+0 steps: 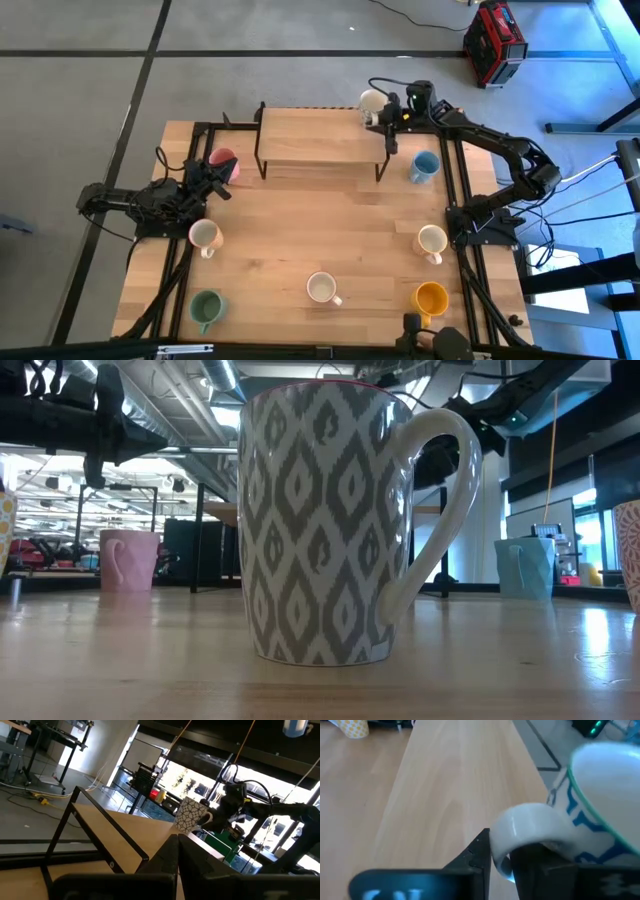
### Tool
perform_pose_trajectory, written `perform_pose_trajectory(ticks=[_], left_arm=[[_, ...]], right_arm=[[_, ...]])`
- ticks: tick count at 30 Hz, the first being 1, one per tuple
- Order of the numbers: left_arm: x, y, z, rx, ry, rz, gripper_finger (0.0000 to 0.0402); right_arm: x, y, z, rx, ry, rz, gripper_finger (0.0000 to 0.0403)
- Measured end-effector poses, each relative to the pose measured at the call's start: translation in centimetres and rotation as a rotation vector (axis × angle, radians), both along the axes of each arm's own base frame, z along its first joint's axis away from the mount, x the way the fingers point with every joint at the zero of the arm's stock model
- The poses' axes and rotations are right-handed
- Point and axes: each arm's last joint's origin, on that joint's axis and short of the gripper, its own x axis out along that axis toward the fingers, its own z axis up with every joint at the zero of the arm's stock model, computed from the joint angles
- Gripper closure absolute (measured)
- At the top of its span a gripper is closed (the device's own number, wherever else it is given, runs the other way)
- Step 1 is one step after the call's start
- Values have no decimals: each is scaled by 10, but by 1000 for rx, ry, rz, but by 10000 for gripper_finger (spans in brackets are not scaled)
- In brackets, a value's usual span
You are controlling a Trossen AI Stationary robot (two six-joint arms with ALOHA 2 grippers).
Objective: Place coffee mugs
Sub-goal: Put the blue patterned mug on the shelf, then put the gray patterned mug on the shelf
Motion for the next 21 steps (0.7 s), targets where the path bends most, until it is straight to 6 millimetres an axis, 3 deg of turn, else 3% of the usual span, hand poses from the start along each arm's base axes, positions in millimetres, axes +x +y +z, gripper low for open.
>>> perform_pose_trajectory(ticks=[13,21], left_arm=[[0,0,0,0,0,0,401],[0,0,0,0,0,0,401]], right_arm=[[-6,6,11,-33,4,-47,261],[-16,17,21,-20,44,-78,253]])
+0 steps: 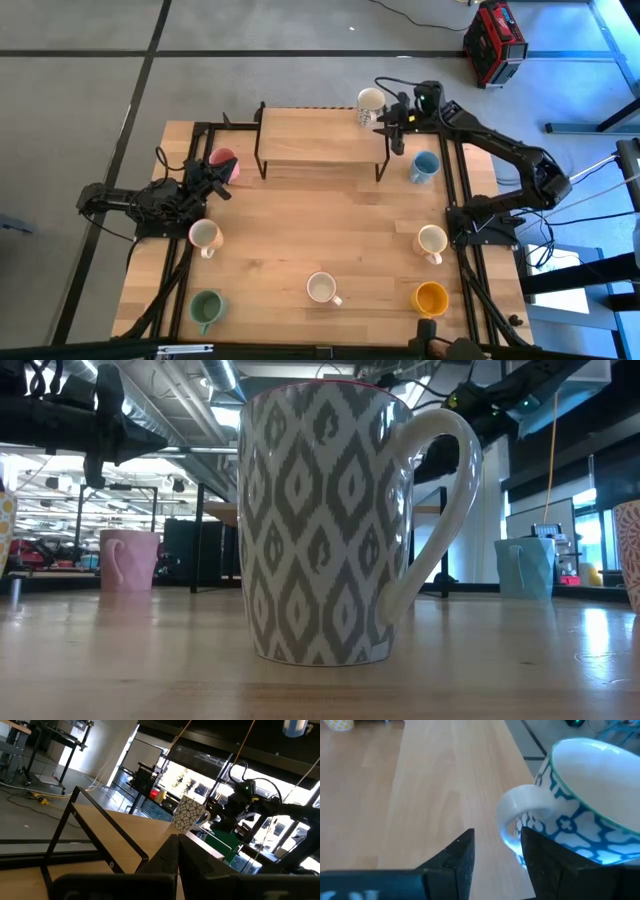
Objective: Place coffee mugs
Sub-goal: Put the gray patterned mug on the shelf
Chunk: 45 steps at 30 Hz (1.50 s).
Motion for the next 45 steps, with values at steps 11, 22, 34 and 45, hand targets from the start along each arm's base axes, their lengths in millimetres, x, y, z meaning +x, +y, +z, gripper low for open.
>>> perform_pose_trajectory(ticks=[11,22,34,45], left_arm=[[0,0,1,-1,-7,0,401],[-1,-1,6,-18,-94,-39,401],[3,-4,8,-48,-170,-222,401],[10,-8,0,-26,-58,-337,401]], right_arm=[[-23,24,23,-12,52,-109,253],[-23,97,59,118,-104,67,253],[8,181,57,227,-34,341,253],[37,255,34,386,92,268,253]])
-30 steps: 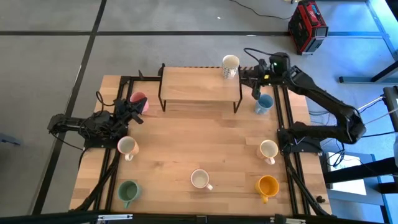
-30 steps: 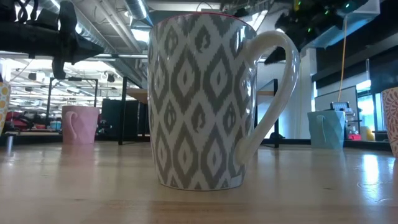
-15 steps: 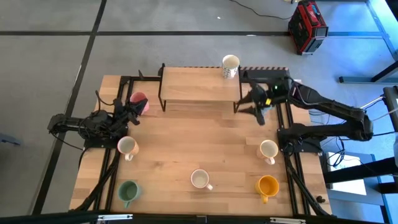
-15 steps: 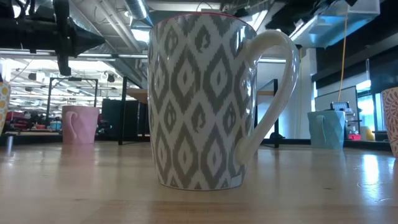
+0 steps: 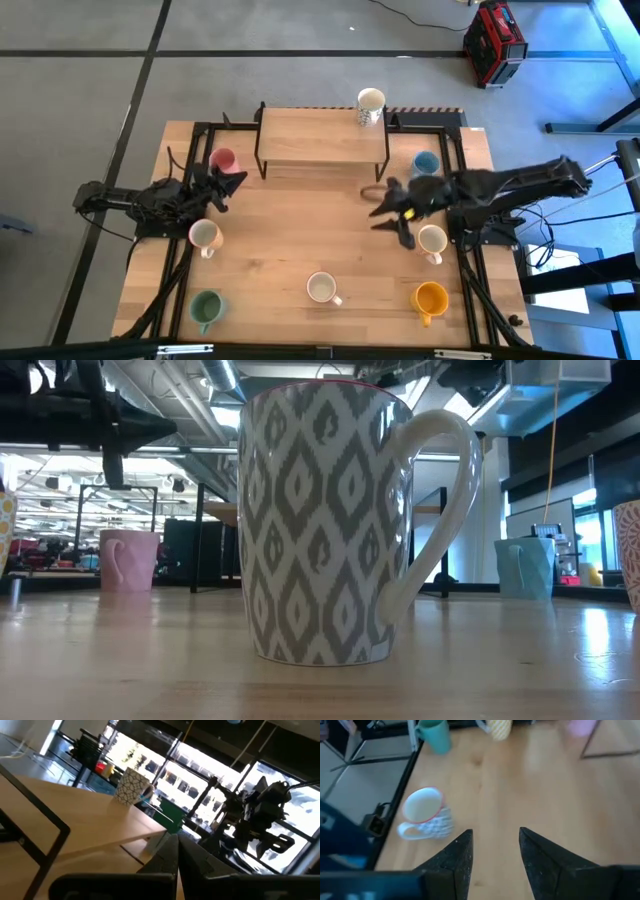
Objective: Place coffee mugs
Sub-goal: Put the gray patterned mug on the shelf
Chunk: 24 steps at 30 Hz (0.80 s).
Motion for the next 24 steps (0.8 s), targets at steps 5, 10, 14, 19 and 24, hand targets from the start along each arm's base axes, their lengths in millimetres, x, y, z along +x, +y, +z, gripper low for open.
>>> perform_pose_trajectory(ticks=[5,10,14,19,24], left_arm=[[1,-2,-1,20,11,-85,401],[2,-4,-1,30,10,-130,401],[2,-4,-1,25,15,-133,401],[2,-4,-2,14,18,-149,401],[2,-4,-3,-5,13,-164,401]], right_arm=[[17,27,-24,7,105,-3,253],[34,53,-50,46,191,26,253],[46,76,-69,52,201,76,253],[53,106,-92,36,171,115,253],[58,129,-120,22,143,145,253]])
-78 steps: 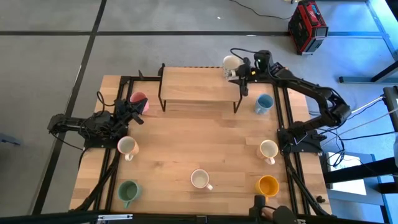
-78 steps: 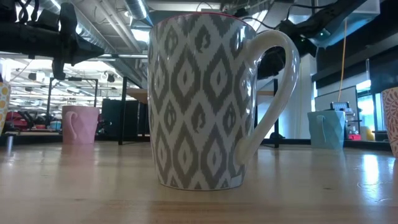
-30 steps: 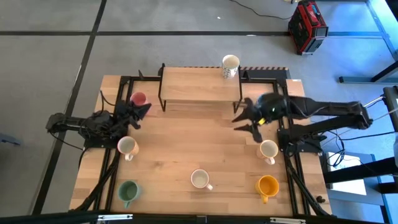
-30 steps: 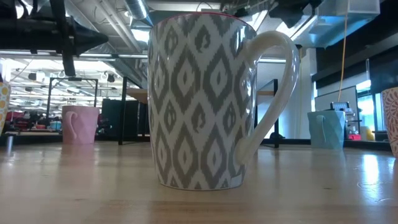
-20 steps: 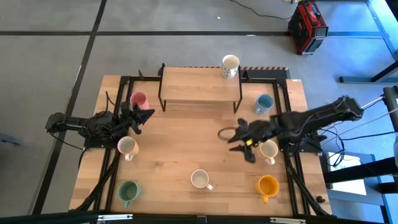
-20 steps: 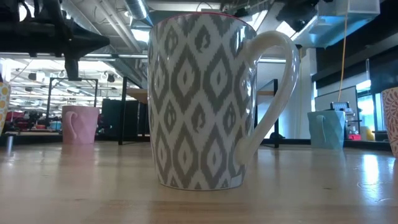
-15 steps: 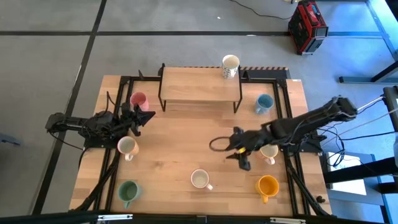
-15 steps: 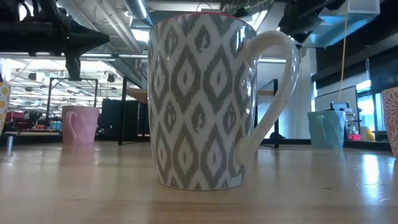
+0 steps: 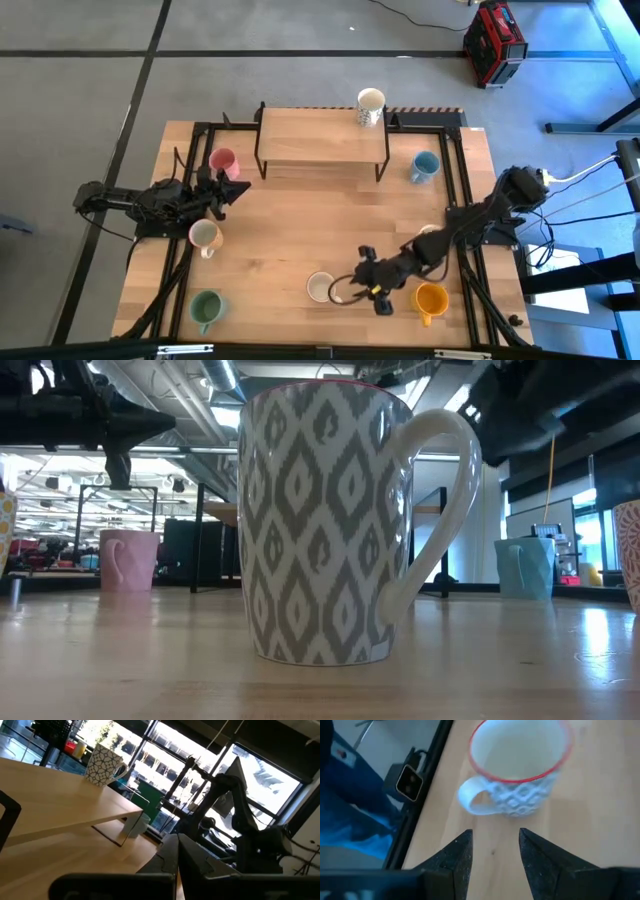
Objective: Place coffee mugs
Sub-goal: Put the gray patterned mug on the shelf
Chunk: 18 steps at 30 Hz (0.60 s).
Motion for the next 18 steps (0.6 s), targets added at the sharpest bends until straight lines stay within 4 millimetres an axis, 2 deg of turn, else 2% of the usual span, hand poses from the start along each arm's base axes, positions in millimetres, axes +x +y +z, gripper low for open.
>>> perform_pose_trajectory(ticks=[7,18], left_arm=[[0,0,0,-6,2,-6,401],[0,0,-1,-8,6,6,401]], right_arm=[[12,20,-27,34,-55,28,253],[27,30,-46,91,-155,45,253]])
